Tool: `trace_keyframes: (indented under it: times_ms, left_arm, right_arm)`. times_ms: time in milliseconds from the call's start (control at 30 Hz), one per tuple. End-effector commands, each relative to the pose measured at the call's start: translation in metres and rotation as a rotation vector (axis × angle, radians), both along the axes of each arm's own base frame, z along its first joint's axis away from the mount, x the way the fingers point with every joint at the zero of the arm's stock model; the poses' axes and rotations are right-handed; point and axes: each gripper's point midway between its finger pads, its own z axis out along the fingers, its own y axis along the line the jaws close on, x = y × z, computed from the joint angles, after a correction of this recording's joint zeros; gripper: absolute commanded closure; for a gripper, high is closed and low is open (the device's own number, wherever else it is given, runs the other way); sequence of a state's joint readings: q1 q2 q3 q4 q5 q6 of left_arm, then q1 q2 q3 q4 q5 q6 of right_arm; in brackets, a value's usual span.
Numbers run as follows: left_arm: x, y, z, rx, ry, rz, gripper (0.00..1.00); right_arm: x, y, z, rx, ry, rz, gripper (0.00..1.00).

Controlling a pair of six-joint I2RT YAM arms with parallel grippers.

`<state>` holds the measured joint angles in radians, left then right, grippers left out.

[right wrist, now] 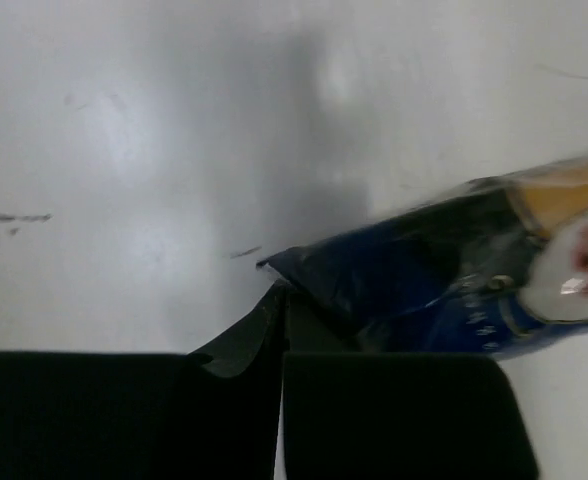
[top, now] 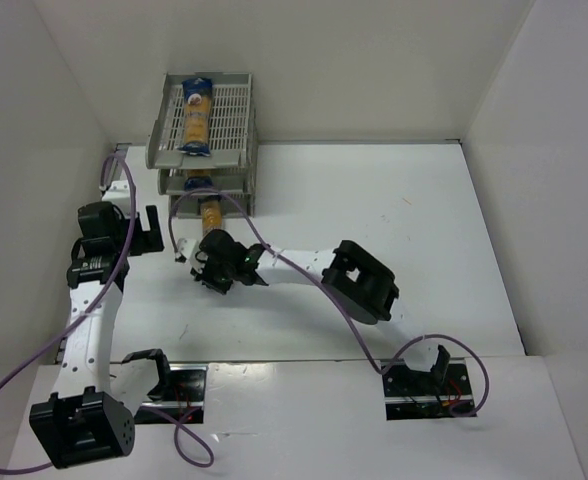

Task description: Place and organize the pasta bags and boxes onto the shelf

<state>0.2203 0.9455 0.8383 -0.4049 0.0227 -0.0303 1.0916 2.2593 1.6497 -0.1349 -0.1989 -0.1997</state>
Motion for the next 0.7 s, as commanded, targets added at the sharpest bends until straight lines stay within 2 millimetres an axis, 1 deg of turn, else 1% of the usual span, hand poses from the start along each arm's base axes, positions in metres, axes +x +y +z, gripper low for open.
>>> trace_keyframes:
  times_ms: [0,33,67,100,133,167,200,233,300,333,367,400,433,500,533,567,633,667]
  left_arm:
    - [-0.002,0.004,0.01,0.018,-0.038,0.017,0.01]
    - [-0.002,0.005,0.01,0.026,-0.037,0.012,0.01]
    - [-0.002,0.006,0.01,0.031,-0.036,0.02,0.01]
    - [-0.001,0.006,0.012,0.033,-0.045,0.02,0.01]
    - [-0.001,0.006,0.012,0.033,-0.045,0.02,0.01]
    - [0.001,0.007,0.014,0.035,-0.055,0.02,0.01]
    - [0.001,0.007,0.014,0.043,-0.054,0.015,0.01]
    - [0.002,0.008,0.016,0.053,-0.063,0.011,0.01]
    - [0.002,0.01,0.016,0.068,-0.06,0.012,0.01]
    - [0.003,0.01,0.018,0.07,-0.069,0.012,0.01]
    - [0.003,0.011,0.018,0.081,-0.067,0.005,0.01]
    - [0.003,0.011,0.018,0.082,-0.067,0.005,0.01]
    - [0.003,0.011,0.018,0.091,-0.065,0.0,0.01]
    - [0.004,0.014,0.02,0.108,-0.072,0.005,0.01]
    - [0.005,0.015,0.022,0.11,-0.081,0.006,0.01]
    - [0.005,0.015,0.022,0.11,-0.081,0.006,0.01]
    - [0.007,0.015,0.024,0.112,-0.09,0.006,0.01]
    - [0.007,0.015,0.024,0.112,-0.09,0.006,0.01]
  right_arm:
    - [0.047,-0.001,0.009,-0.025,-0.103,-0.14,1.0]
    - [0.051,-0.005,0.003,-0.045,-0.118,-0.164,1.0]
    - [0.066,-0.004,0.012,-0.034,-0.186,-0.207,1.0]
    - [0.071,-0.006,0.003,-0.055,-0.208,-0.213,1.0]
    - [0.088,0.001,0.016,-0.03,-0.245,-0.24,1.0]
    - [0.093,0.002,0.016,-0.044,-0.257,-0.258,1.0]
    - [0.106,0.0,-0.004,-0.074,-0.251,-0.279,1.0]
    - [0.12,0.018,0.019,-0.014,-0.288,-0.301,1.0]
    - [0.148,0.018,0.023,-0.025,-0.375,-0.362,1.0]
    - [0.166,0.024,0.026,-0.014,-0.419,-0.378,1.0]
    - [0.178,0.025,0.032,0.004,-0.437,-0.406,1.0]
    - [0.184,0.027,0.035,0.003,-0.452,-0.427,1.0]
    - [0.199,0.031,0.048,0.044,-0.475,-0.459,1.0]
    - [0.211,0.031,0.061,0.055,-0.523,-0.462,1.0]
    - [0.217,0.031,0.077,0.071,-0.562,-0.486,1.0]
    - [0.218,0.03,0.07,0.05,-0.573,-0.472,1.0]
    - [0.233,0.02,0.077,0.04,-0.621,-0.485,1.0]
    - [0.234,0.02,0.081,0.041,-0.634,-0.479,1.0]
